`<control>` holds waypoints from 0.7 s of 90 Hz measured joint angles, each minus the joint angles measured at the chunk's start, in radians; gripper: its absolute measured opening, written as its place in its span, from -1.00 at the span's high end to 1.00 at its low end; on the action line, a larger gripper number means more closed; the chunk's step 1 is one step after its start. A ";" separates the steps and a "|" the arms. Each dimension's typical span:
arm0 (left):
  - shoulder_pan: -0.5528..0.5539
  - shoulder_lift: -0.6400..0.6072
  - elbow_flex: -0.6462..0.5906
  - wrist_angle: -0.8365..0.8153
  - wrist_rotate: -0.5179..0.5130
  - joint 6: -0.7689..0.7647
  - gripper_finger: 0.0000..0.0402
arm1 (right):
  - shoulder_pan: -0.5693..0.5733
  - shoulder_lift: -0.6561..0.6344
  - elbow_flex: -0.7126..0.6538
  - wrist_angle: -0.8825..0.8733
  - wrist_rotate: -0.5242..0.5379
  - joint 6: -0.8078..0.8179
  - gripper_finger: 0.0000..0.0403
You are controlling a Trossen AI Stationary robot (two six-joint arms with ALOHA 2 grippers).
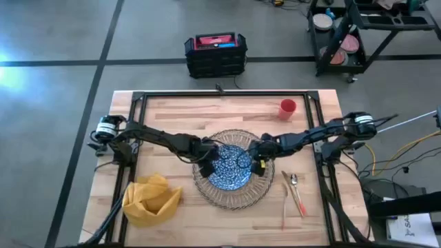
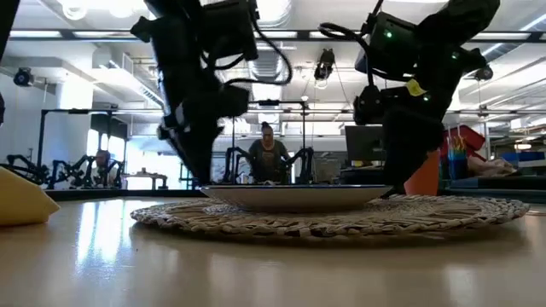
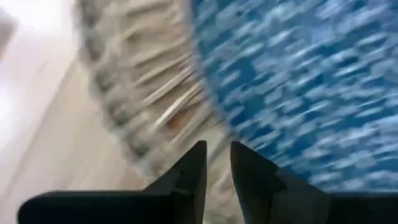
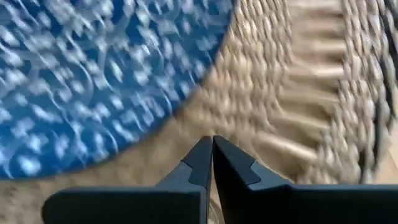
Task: Set table place
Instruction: Adjust the blue plate on the brown placemat, then move the brown placemat to the top center of the table
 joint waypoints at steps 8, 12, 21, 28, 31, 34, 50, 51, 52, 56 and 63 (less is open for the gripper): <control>0.000 0.000 -0.002 -0.079 -0.002 -0.025 0.71 | -0.002 -0.009 0.000 -0.135 0.032 0.047 1.00; 0.000 0.000 -0.006 -0.086 -0.001 -0.034 0.71 | -0.002 -0.009 0.001 -0.174 0.035 0.060 1.00; 0.000 0.000 -0.015 -0.069 0.020 -0.041 0.71 | 0.001 -0.010 0.000 -0.202 0.035 0.069 1.00; 0.000 0.000 -0.035 0.013 0.040 -0.041 0.71 | 0.002 -0.008 0.000 -0.186 0.031 0.068 1.00; 0.000 0.000 -0.048 0.068 0.054 -0.040 0.71 | 0.002 -0.005 0.000 -0.169 0.031 0.067 1.00; 0.000 0.000 -0.059 0.123 0.066 -0.036 0.71 | 0.002 -0.004 0.000 -0.150 0.030 0.060 1.00; 0.000 0.038 -0.081 0.329 0.141 -0.003 0.71 | 0.001 -0.002 -0.001 -0.068 0.015 0.041 1.00; 0.000 0.041 -0.081 0.330 0.141 -0.002 0.71 | 0.000 -0.002 -0.001 -0.065 0.014 0.041 1.00; 0.000 0.045 -0.081 0.332 0.141 0.000 0.71 | -0.001 -0.002 -0.001 -0.063 0.013 0.039 1.00; 0.000 0.055 -0.081 0.342 0.140 0.014 0.71 | -0.005 -0.002 0.000 -0.059 0.007 0.031 1.00; 0.000 0.068 -0.078 0.362 0.139 0.019 0.71 | -0.013 0.004 -0.001 -0.048 0.001 0.023 1.00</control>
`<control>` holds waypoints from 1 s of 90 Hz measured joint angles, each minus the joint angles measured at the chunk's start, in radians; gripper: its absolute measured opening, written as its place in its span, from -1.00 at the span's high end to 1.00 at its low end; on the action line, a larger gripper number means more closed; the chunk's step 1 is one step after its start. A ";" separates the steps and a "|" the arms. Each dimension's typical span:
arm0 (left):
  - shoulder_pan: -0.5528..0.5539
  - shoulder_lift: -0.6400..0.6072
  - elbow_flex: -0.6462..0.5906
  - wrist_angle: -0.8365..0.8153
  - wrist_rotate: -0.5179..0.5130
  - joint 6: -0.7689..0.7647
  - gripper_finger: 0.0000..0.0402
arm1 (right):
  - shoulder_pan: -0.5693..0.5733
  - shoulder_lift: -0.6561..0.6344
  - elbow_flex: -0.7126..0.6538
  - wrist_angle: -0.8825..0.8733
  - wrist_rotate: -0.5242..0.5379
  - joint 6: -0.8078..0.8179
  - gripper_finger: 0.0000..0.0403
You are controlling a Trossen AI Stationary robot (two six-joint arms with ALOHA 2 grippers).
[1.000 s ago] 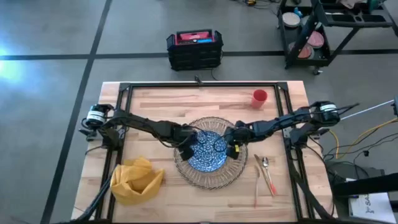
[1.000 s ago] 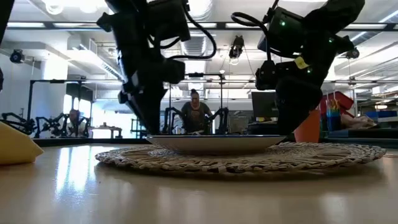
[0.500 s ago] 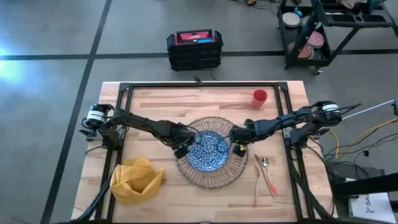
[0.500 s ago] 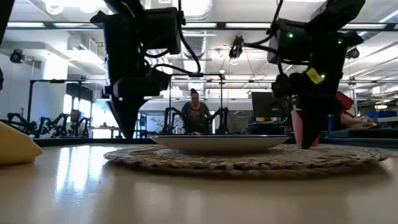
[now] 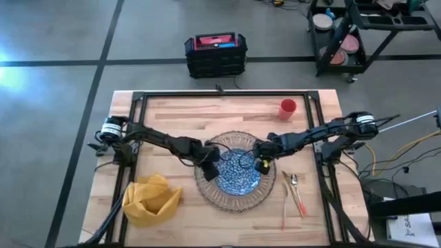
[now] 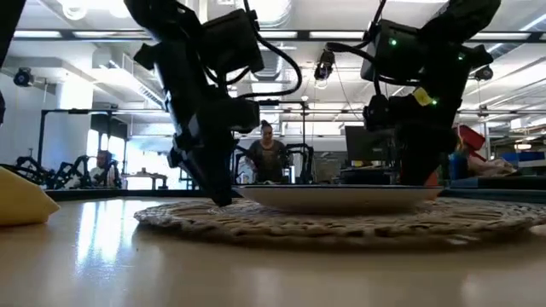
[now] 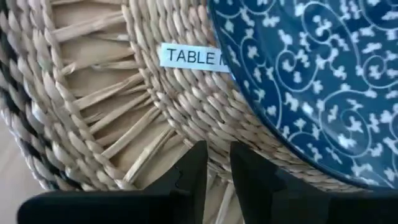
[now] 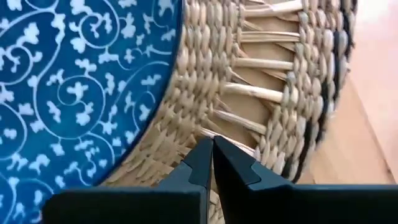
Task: Set table place
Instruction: Move the brown placemat to the top center of the table
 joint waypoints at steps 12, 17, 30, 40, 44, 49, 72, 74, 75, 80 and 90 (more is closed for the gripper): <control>0.000 -0.009 0.000 -0.016 -0.017 0.001 0.71 | -0.013 0.009 0.001 0.007 0.004 -0.009 1.00; 0.000 -0.022 0.000 -0.054 -0.041 0.001 0.71 | -0.016 0.009 0.001 0.013 0.007 -0.019 1.00; 0.003 -0.062 0.023 -0.221 -0.146 -0.010 0.71 | -0.025 0.003 0.033 -0.015 0.087 -0.049 1.00; 0.006 -0.084 0.034 -0.343 -0.240 -0.027 0.70 | -0.054 0.005 0.085 -0.004 0.090 -0.108 1.00; 0.007 -0.087 0.033 -0.365 -0.257 -0.029 0.70 | -0.071 0.018 0.105 -0.005 0.087 -0.133 1.00; 0.010 -0.093 0.033 -0.370 -0.268 -0.030 0.70 | -0.095 0.038 0.125 -0.005 0.084 -0.158 1.00; 0.014 -0.096 0.032 -0.256 -0.250 0.011 0.70 | -0.151 0.114 0.207 -0.034 0.075 -0.234 1.00; 0.018 -0.096 0.028 -0.234 -0.234 0.023 0.70 | -0.158 0.124 0.212 -0.034 0.070 -0.238 1.00; 0.020 -0.096 0.026 -0.223 -0.226 0.029 0.70 | -0.162 0.129 0.215 -0.033 0.065 -0.239 1.00; 0.036 -0.091 0.017 -0.167 -0.190 0.052 0.70 | -0.179 0.159 0.222 -0.026 0.016 -0.244 1.00; 0.069 -0.066 0.006 -0.141 -0.185 0.080 0.70 | -0.203 0.234 0.235 -0.021 -0.014 -0.267 1.00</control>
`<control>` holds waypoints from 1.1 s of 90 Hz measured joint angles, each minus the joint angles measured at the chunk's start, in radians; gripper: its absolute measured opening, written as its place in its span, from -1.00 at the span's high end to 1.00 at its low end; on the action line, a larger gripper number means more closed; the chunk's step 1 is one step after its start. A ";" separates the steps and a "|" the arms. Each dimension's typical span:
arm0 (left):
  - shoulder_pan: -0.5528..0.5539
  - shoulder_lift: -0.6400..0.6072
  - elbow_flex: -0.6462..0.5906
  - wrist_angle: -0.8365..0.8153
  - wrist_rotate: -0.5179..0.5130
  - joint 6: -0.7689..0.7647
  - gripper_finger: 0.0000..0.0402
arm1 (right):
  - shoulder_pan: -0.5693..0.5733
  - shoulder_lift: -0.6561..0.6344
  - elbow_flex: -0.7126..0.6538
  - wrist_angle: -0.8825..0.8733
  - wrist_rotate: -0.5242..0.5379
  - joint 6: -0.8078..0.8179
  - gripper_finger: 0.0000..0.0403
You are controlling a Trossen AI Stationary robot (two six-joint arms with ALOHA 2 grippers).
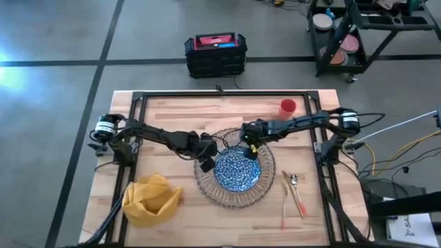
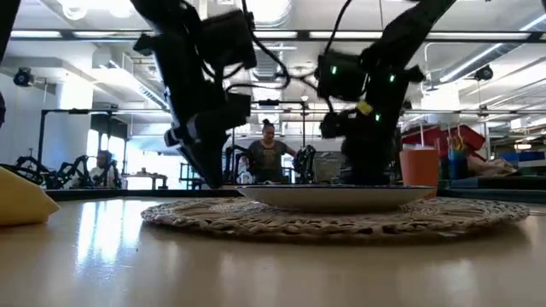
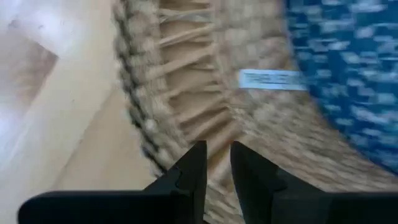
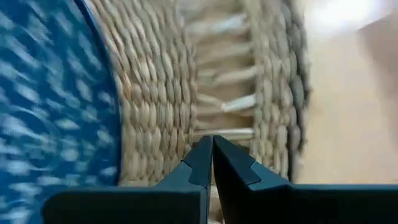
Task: Set table place
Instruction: Move the brown placemat to the top center of the table
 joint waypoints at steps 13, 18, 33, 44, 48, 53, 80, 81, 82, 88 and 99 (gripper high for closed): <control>0.067 0.046 -0.025 0.046 -0.015 0.052 0.70 | -0.043 0.074 0.044 -0.008 -0.026 -0.051 1.00; 0.105 0.054 -0.044 0.076 -0.020 0.078 0.70 | -0.062 0.090 0.069 -0.014 -0.031 -0.076 1.00; 0.238 0.071 -0.096 0.163 -0.079 0.132 0.70 | -0.139 0.113 0.157 -0.006 -0.006 -0.156 1.00; 0.323 0.070 -0.119 0.298 -0.103 0.184 0.70 | -0.214 0.117 0.215 0.007 0.021 -0.211 1.00; 0.348 0.070 -0.124 0.352 -0.092 0.208 0.70 | -0.244 0.113 0.231 0.008 0.019 -0.224 1.00; 0.373 0.071 -0.128 0.408 -0.068 0.231 0.70 | -0.282 0.113 0.244 0.008 0.014 -0.235 1.00; 0.417 0.044 -0.107 0.402 -0.002 0.352 0.71 | -0.386 0.101 0.251 -0.057 0.037 -0.233 1.00; 0.416 0.039 -0.104 0.389 -0.002 0.356 0.71 | -0.383 0.099 0.251 -0.059 0.042 -0.231 1.00; 0.415 0.034 -0.101 0.375 -0.002 0.358 0.71 | -0.380 0.097 0.251 -0.060 0.047 -0.230 1.00; 0.408 -0.003 -0.078 0.287 -0.006 0.362 0.71 | -0.364 0.077 0.251 -0.063 0.054 -0.226 1.00; 0.390 -0.101 -0.028 0.128 -0.025 0.383 0.71 | -0.315 -0.002 0.251 -0.031 0.077 -0.224 1.00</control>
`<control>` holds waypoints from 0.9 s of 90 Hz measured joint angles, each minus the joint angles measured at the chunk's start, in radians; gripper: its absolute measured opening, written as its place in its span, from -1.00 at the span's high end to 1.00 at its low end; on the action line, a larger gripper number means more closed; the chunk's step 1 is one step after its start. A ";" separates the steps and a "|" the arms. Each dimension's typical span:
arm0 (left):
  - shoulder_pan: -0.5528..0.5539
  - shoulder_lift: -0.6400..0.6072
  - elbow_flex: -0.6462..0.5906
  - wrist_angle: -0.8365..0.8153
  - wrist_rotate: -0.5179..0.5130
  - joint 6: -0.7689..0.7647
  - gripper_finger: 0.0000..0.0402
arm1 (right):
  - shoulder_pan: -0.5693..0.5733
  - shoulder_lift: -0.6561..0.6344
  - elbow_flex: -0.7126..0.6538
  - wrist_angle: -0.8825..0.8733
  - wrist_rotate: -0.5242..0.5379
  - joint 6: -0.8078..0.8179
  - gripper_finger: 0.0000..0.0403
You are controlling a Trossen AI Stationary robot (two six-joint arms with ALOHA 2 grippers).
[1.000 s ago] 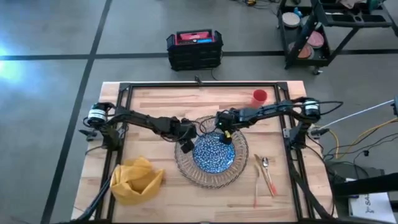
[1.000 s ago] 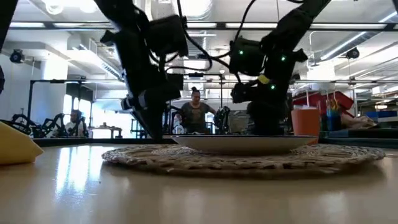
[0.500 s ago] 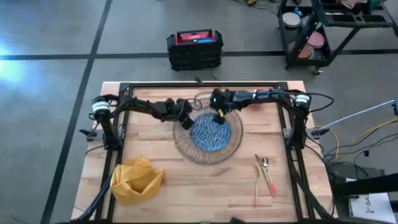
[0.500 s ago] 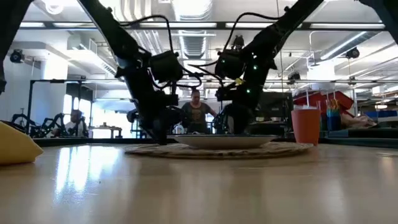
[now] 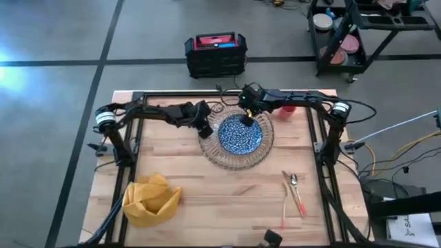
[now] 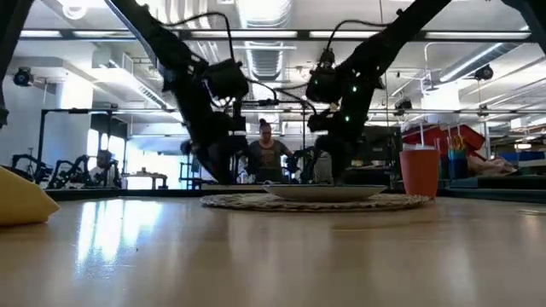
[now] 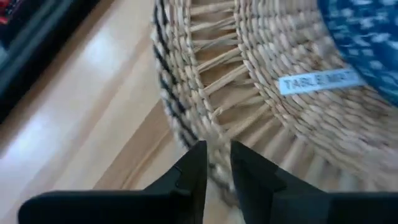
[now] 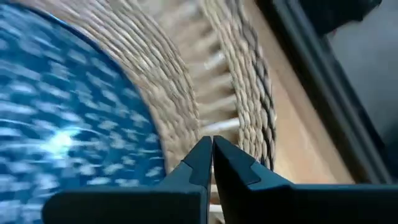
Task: Set table place
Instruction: Move the brown placemat to the top center of the table, then fold the yellow table napkin
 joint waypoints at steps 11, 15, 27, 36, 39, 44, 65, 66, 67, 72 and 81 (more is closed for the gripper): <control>-0.025 -0.141 0.074 -0.128 -0.006 0.011 0.71 | 0.050 -0.114 0.000 0.028 -0.009 0.001 1.00; -0.037 -0.198 0.107 -0.204 0.001 0.001 0.71 | 0.070 -0.154 -0.001 0.024 -0.054 0.008 1.00; -0.128 -0.353 0.218 -0.530 0.046 -0.096 0.71 | 0.167 -0.244 -0.048 0.096 -0.376 0.003 0.93; -0.274 -0.416 0.260 -0.801 0.070 -0.305 0.71 | 0.261 -0.260 -0.127 0.269 -0.633 0.030 0.83; -0.341 -0.423 0.257 -0.860 0.070 -0.379 0.71 | 0.293 -0.260 -0.155 0.334 -0.668 0.052 0.79; -0.467 -0.426 0.240 -0.894 0.070 -0.502 0.71 | 0.343 -0.260 -0.196 0.399 -0.675 0.064 0.72; -0.851 -0.348 0.126 -0.906 0.077 -0.851 0.69 | 0.465 -0.178 -0.273 0.562 -0.458 0.113 0.46; -0.859 -0.342 0.120 -0.909 0.085 -0.856 0.68 | 0.467 -0.172 -0.275 0.570 -0.457 0.121 0.45; -0.866 -0.336 0.115 -0.912 0.095 -0.860 0.68 | 0.470 -0.168 -0.276 0.576 -0.457 0.127 0.44; -0.886 -0.307 0.093 -0.914 0.157 -0.864 0.65 | 0.480 -0.146 -0.278 0.586 -0.457 0.154 0.39; -0.896 -0.249 0.055 -0.893 0.269 -0.831 0.56 | 0.495 -0.103 -0.277 0.595 -0.459 0.183 0.32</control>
